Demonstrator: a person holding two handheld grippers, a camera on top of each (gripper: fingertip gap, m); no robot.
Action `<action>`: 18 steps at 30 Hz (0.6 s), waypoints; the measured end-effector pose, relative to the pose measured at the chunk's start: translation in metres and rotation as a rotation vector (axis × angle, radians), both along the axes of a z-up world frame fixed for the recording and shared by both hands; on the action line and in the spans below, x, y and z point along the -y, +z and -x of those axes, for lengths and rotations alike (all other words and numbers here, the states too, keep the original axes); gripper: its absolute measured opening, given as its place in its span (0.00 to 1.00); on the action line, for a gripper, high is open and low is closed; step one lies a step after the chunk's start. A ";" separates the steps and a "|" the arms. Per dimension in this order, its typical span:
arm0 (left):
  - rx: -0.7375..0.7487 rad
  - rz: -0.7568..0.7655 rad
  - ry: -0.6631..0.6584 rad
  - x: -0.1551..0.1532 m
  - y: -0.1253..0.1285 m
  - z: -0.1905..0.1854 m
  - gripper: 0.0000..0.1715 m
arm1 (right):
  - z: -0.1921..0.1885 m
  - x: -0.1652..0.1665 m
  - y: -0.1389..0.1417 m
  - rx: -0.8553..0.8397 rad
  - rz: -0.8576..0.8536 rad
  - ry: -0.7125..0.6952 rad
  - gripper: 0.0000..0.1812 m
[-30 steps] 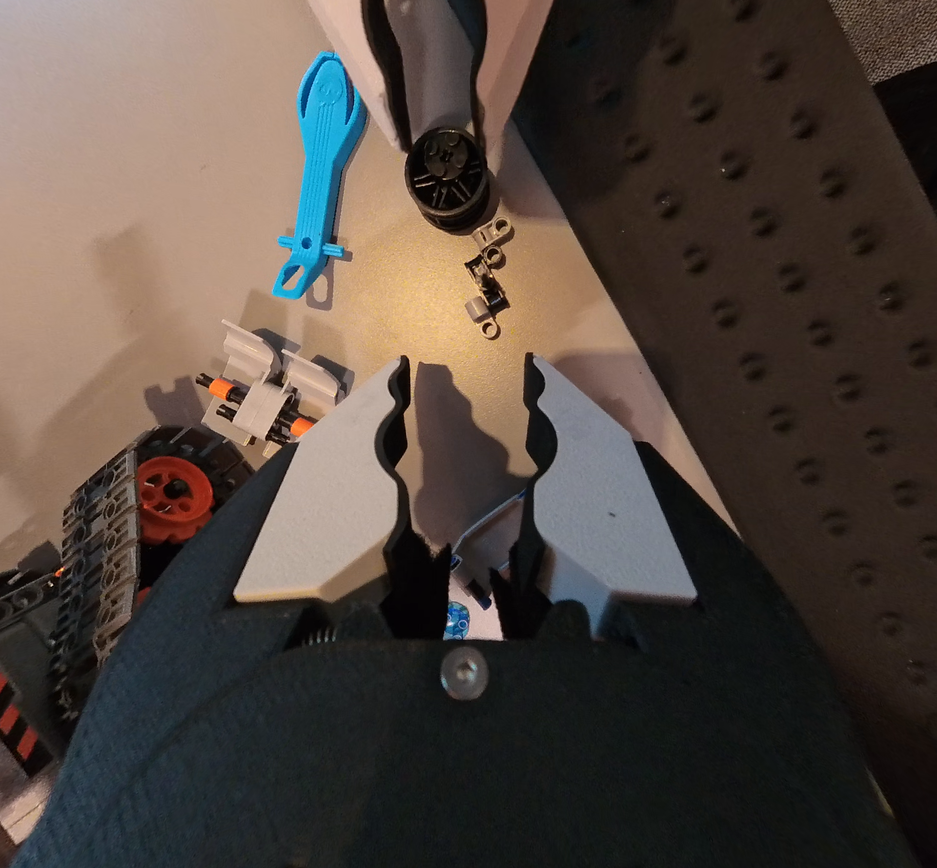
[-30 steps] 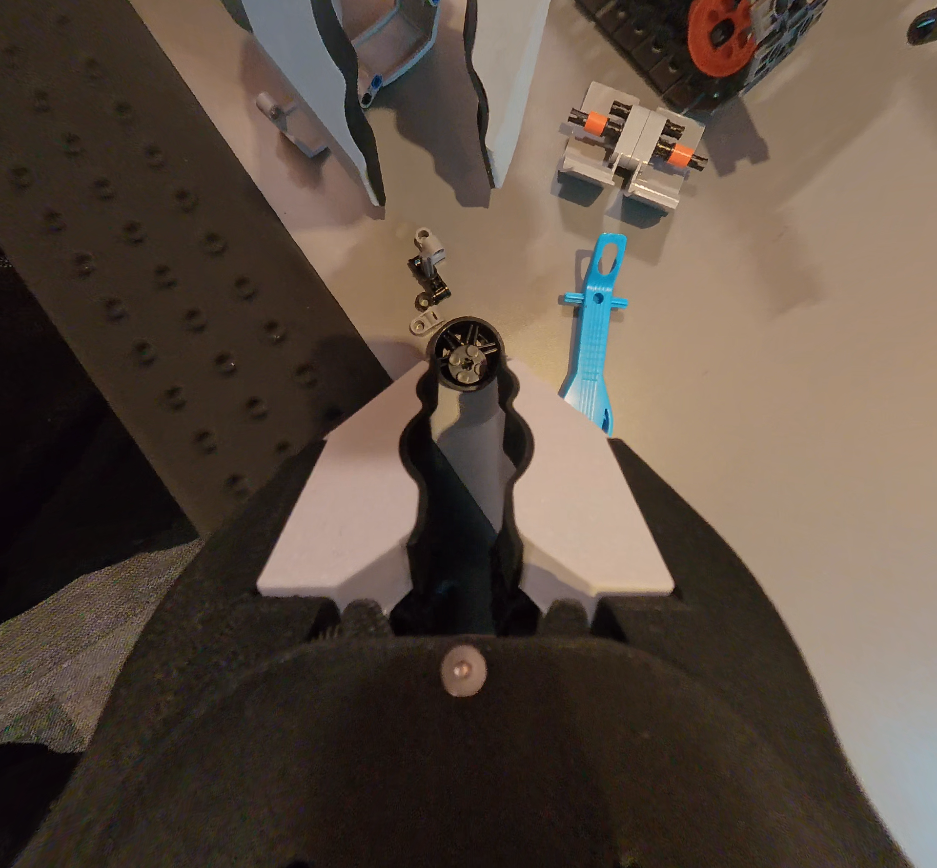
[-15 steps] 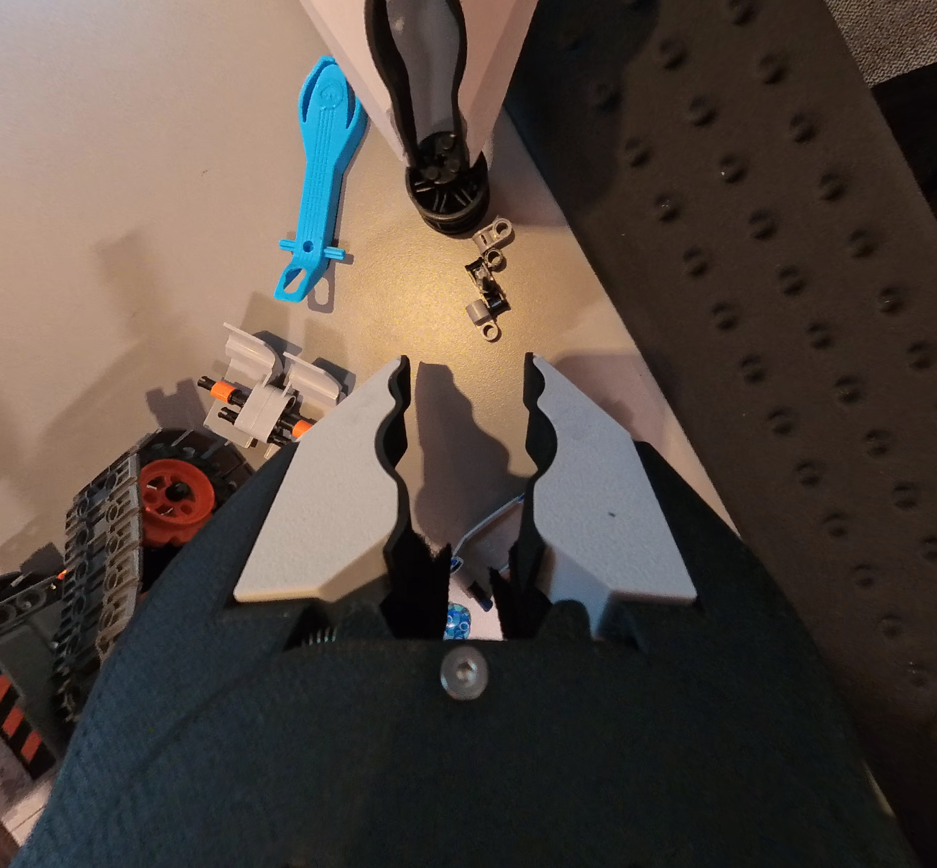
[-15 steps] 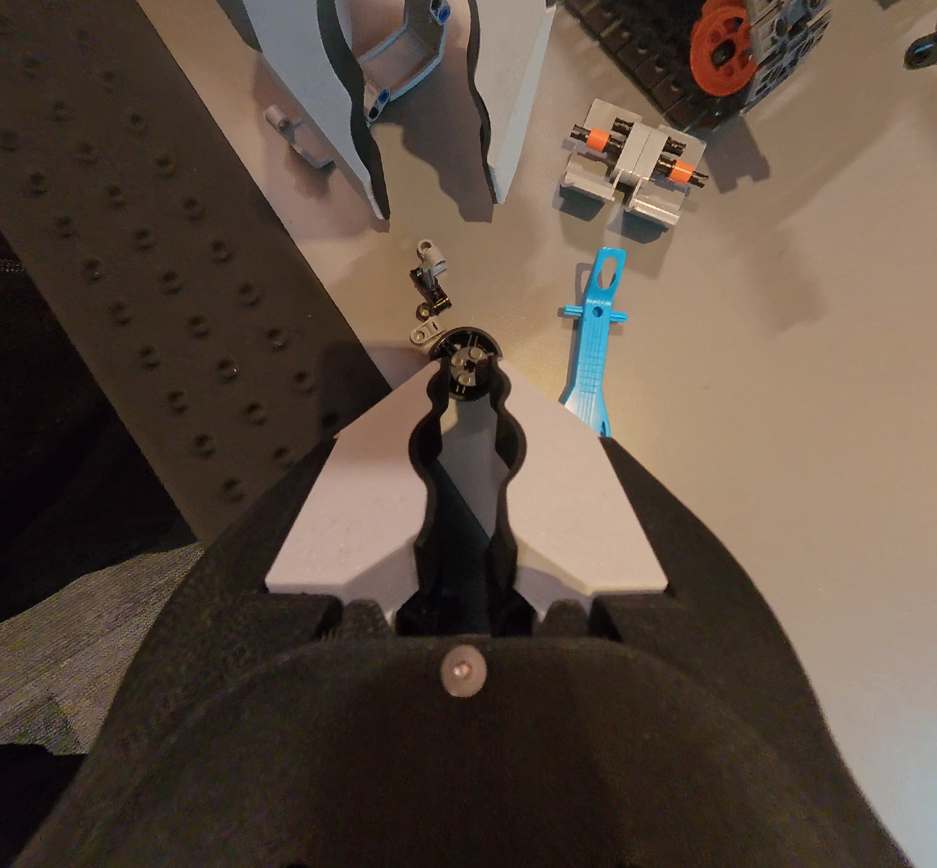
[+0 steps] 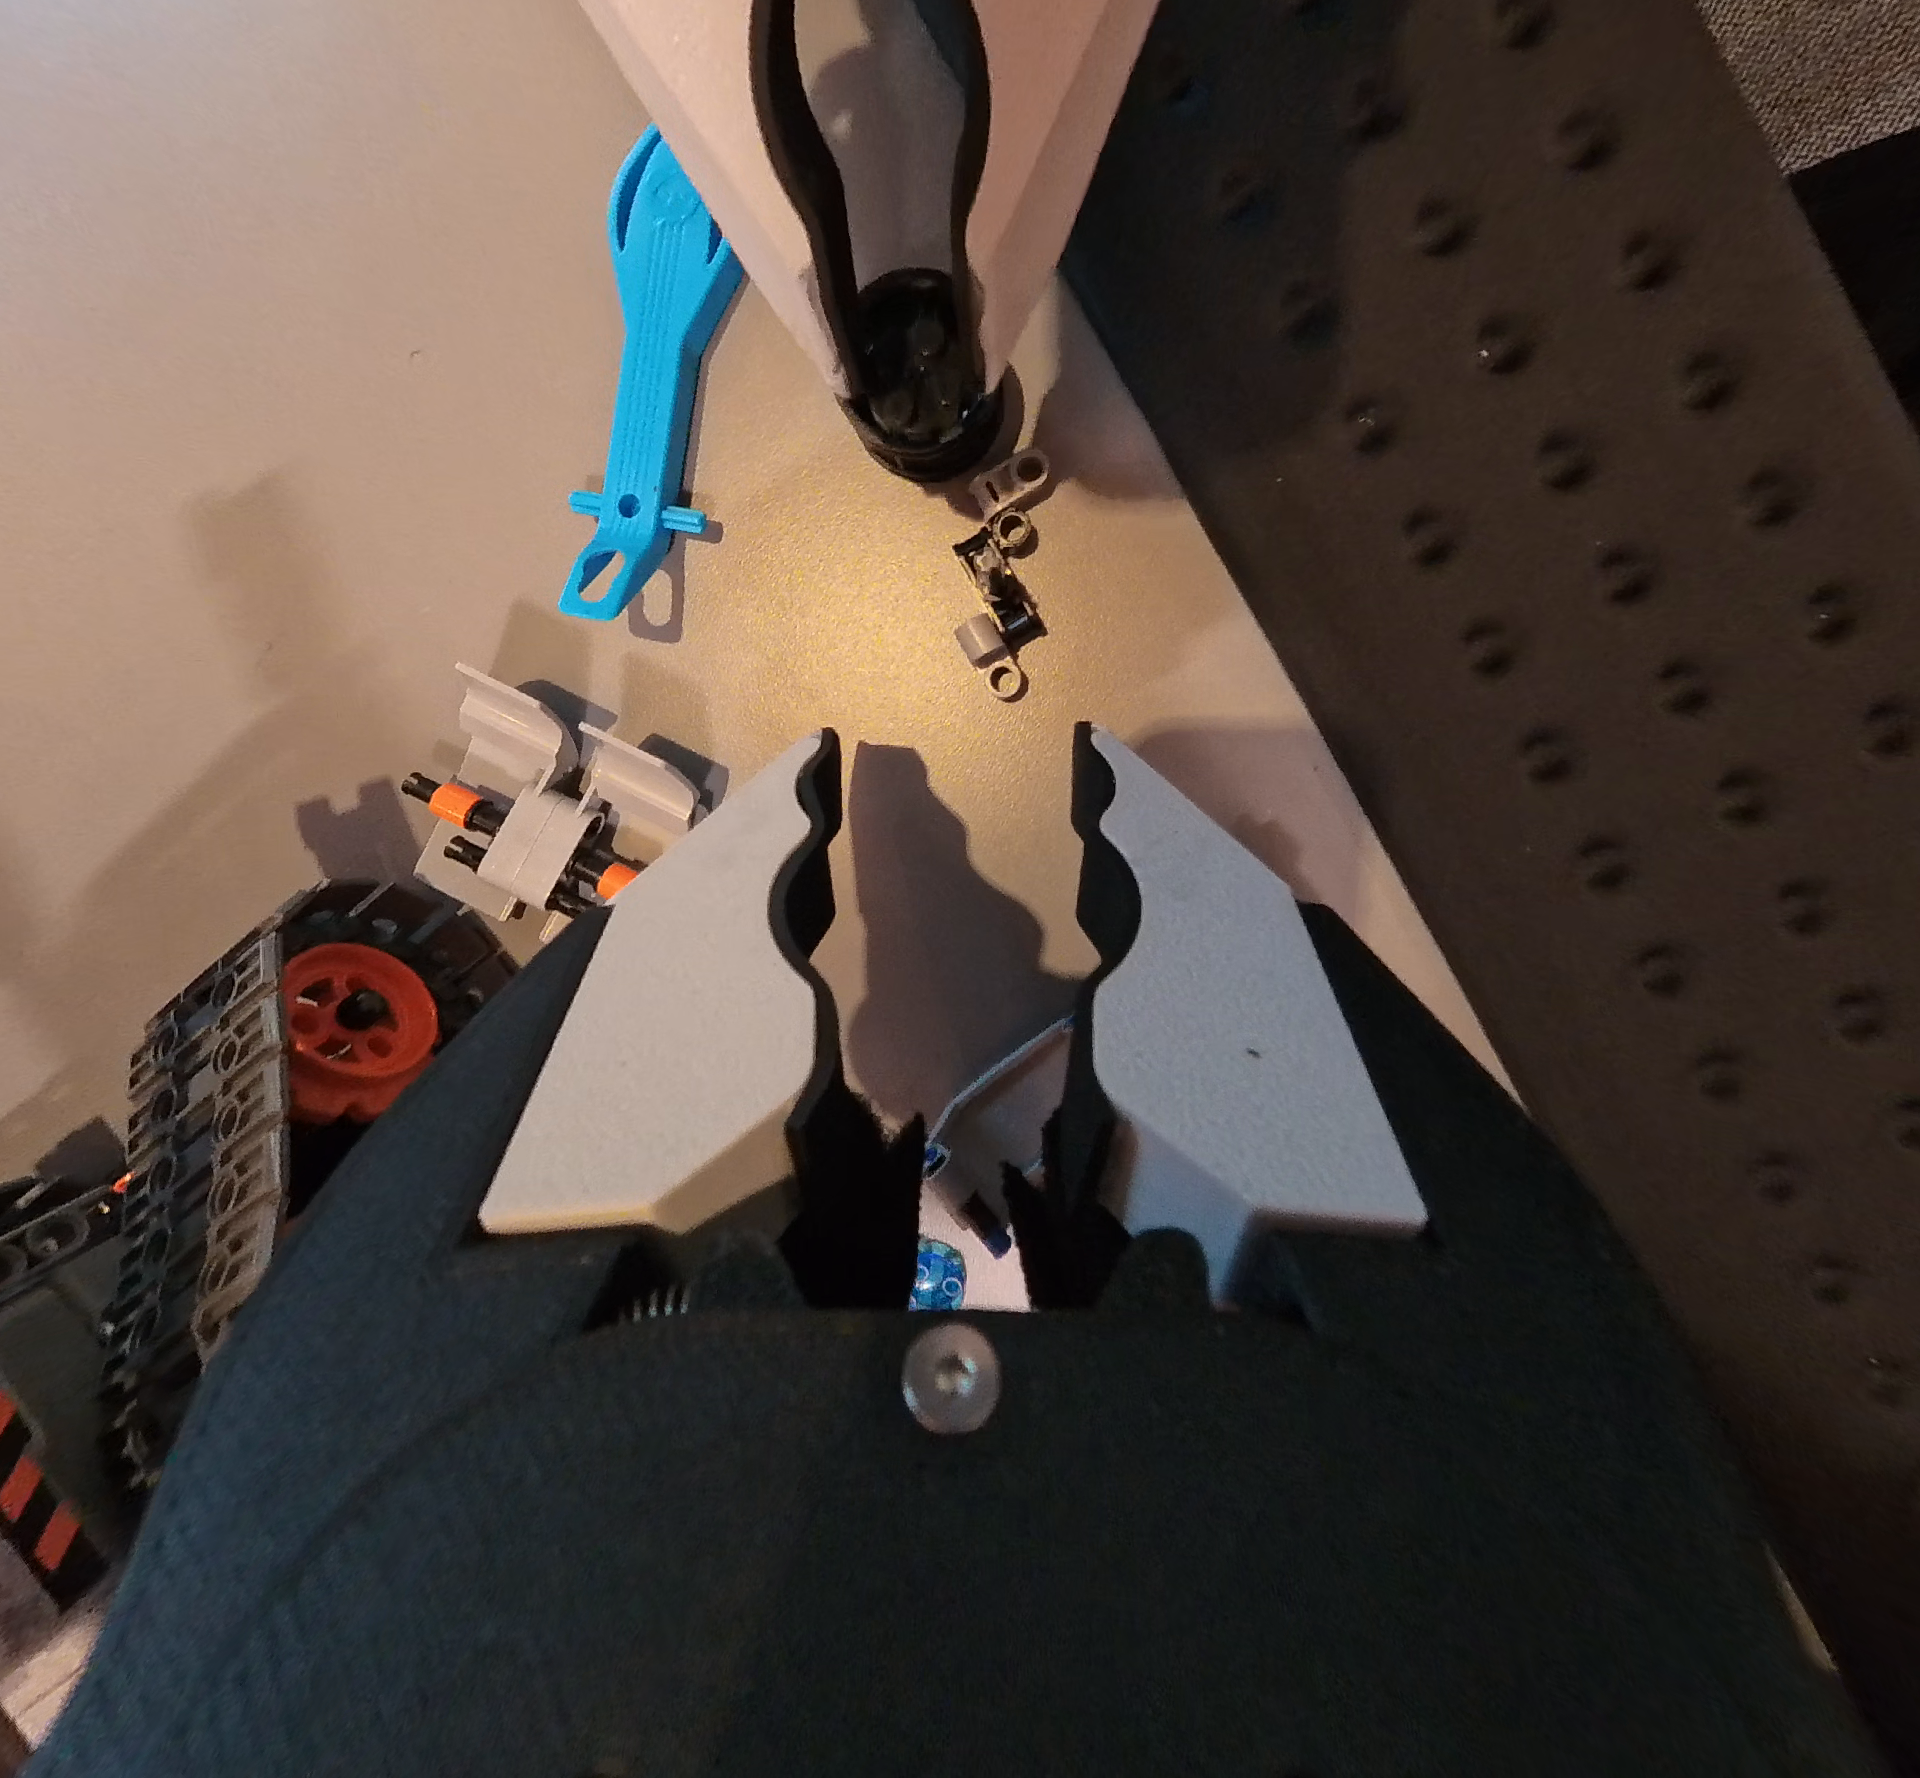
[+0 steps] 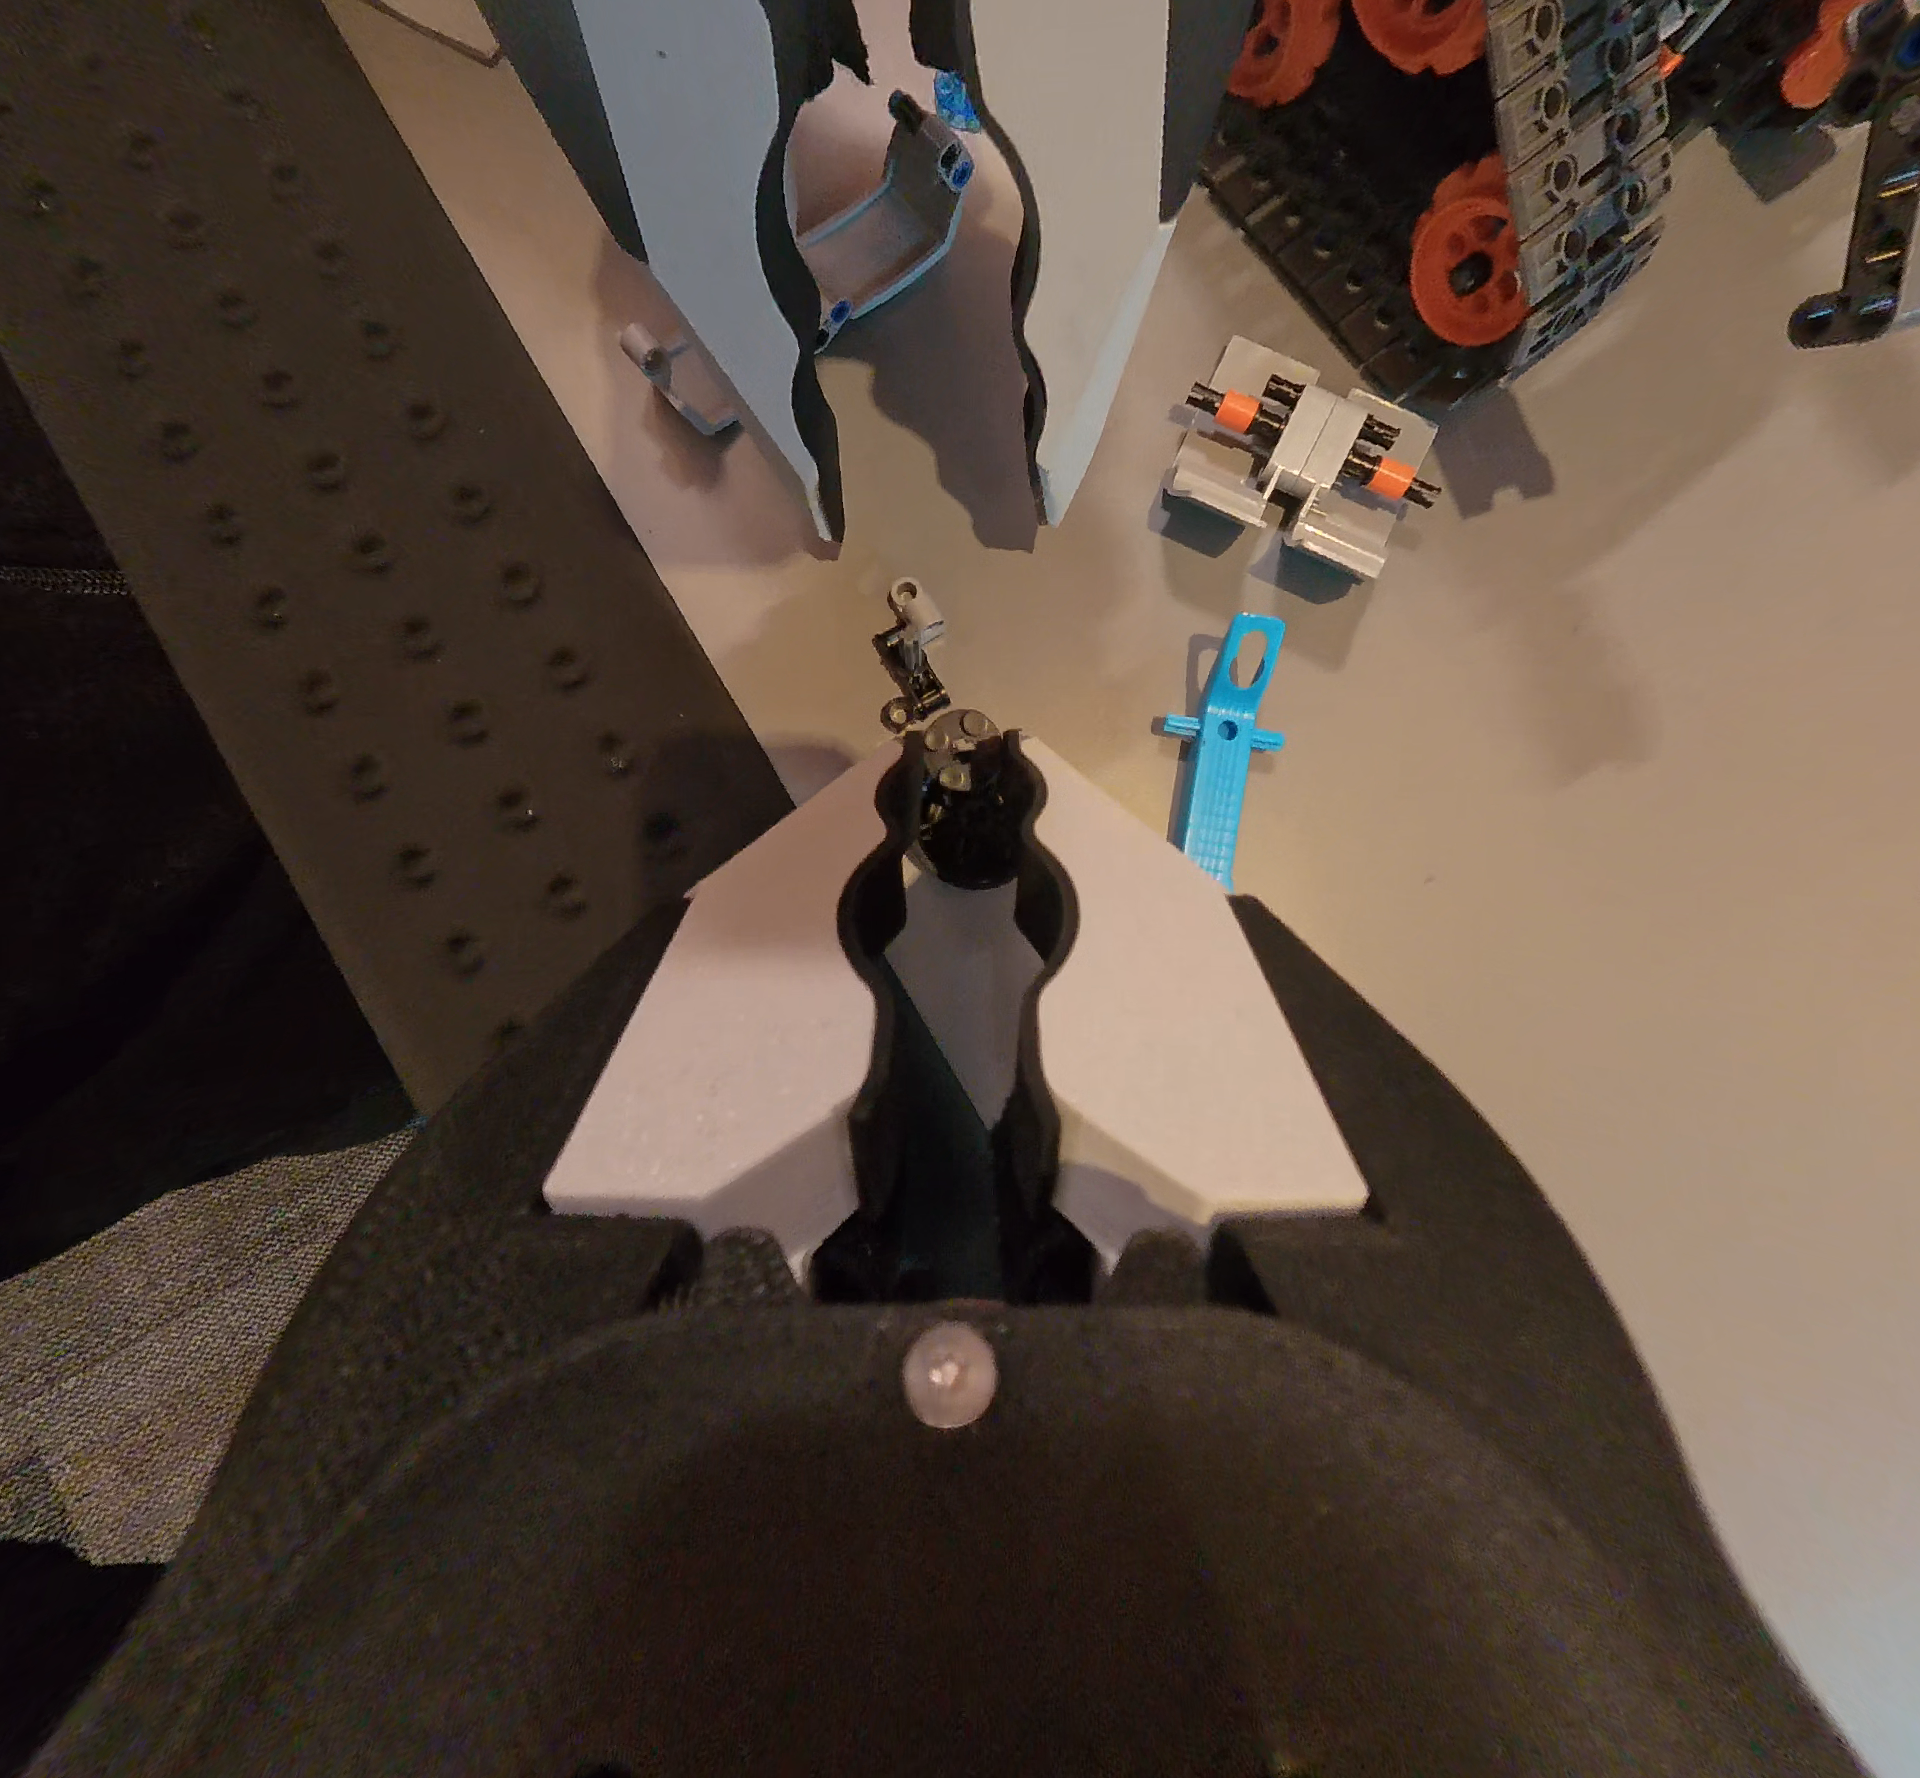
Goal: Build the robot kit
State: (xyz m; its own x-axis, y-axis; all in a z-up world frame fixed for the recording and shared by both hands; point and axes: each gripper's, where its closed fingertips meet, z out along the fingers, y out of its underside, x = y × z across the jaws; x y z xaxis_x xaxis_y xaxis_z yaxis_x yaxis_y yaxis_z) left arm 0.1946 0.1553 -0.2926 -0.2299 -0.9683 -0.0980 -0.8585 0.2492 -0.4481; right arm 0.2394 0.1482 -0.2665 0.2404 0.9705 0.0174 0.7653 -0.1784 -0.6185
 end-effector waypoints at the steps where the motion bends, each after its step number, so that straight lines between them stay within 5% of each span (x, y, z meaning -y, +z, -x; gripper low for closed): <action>1: 0.000 0.001 0.000 0.000 0.000 0.000 0.24 | 0.000 0.000 0.000 0.003 -0.002 -0.001 0.07; 18: -0.006 0.002 0.000 0.000 -0.001 -0.001 0.24 | -0.042 -0.010 -0.034 0.119 0.061 -0.148 0.08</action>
State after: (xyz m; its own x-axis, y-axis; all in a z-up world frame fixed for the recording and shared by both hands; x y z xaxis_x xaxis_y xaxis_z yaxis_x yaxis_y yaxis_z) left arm 0.1955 0.1549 -0.2938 -0.2308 -0.9684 -0.0949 -0.8612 0.2487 -0.4432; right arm 0.2818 0.1578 -0.3008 0.3801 0.9249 -0.0034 0.7951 -0.3286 -0.5097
